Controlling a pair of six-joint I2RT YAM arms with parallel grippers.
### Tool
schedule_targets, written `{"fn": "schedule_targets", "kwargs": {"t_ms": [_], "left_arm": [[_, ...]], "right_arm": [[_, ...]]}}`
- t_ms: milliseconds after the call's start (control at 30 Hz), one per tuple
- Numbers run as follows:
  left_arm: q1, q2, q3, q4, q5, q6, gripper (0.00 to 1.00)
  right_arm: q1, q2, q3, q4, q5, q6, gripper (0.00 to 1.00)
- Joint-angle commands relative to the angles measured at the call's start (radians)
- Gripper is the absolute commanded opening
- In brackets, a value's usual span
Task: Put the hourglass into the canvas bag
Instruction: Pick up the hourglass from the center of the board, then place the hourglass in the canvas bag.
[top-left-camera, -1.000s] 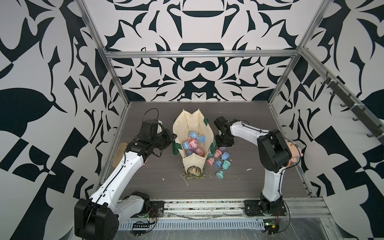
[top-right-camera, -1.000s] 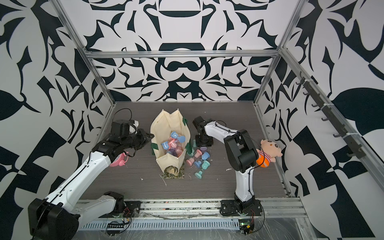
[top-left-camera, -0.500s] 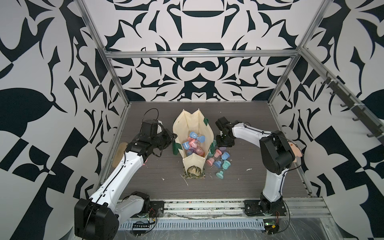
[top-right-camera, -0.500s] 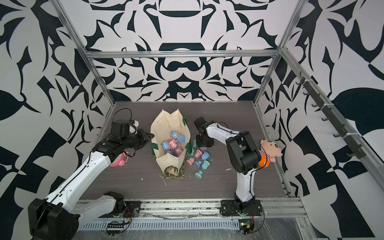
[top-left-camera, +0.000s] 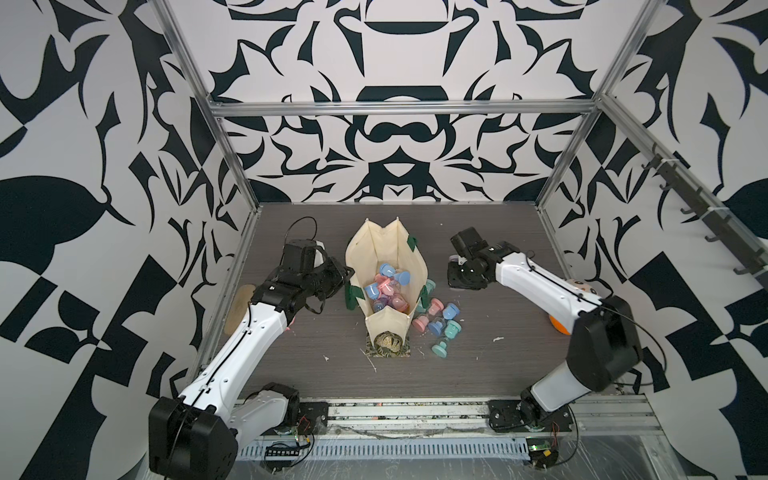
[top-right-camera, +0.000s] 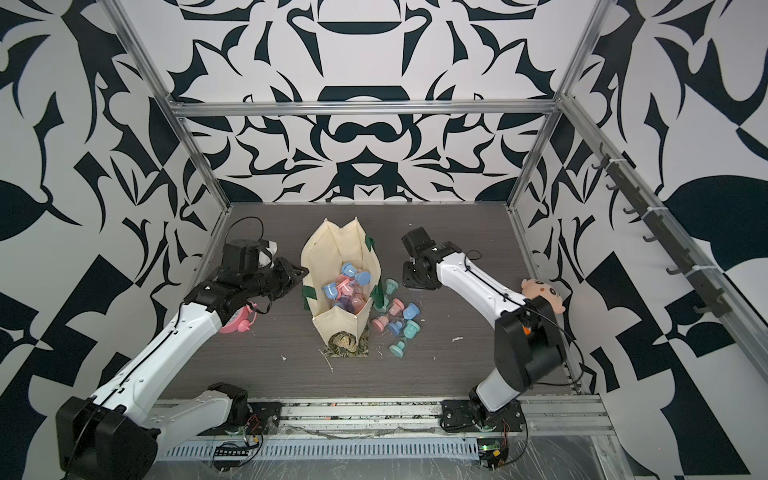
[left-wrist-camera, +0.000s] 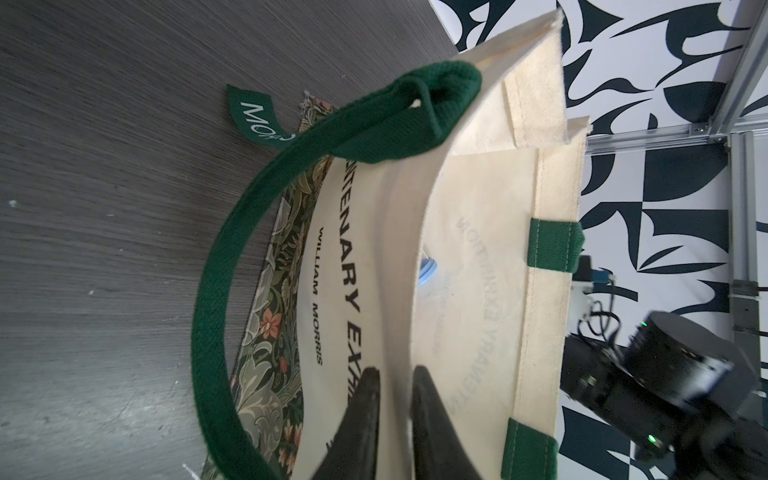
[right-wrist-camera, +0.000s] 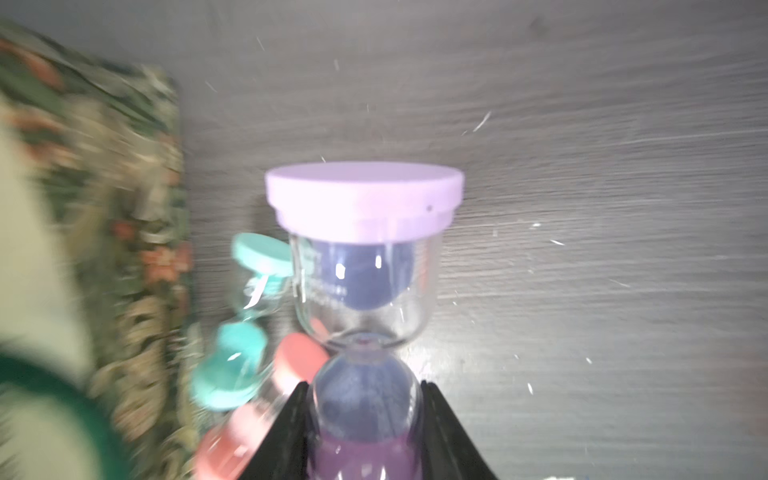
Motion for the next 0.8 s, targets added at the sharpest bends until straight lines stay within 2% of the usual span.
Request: {"fn": "schedule_targets", "kwargs": {"t_ms": [0, 167, 333, 767], "left_arm": [[0.004, -0.019, -0.008, 0.007, 0.003, 0.001, 0.19], [0.004, -0.013, -0.006, 0.010, 0.010, -0.002, 0.19], [0.004, -0.010, -0.008, 0.018, 0.016, -0.012, 0.18], [0.004, 0.005, 0.012, -0.006, 0.024, 0.007, 0.18]], "right_arm": [[0.001, -0.110, -0.023, -0.030, 0.004, 0.058, 0.00], [0.039, -0.231, -0.021, -0.045, -0.004, 0.101, 0.00], [0.124, -0.285, 0.040, -0.049, 0.016, 0.130, 0.00], [0.434, -0.197, 0.262, -0.018, 0.173, 0.142, 0.00]]}}
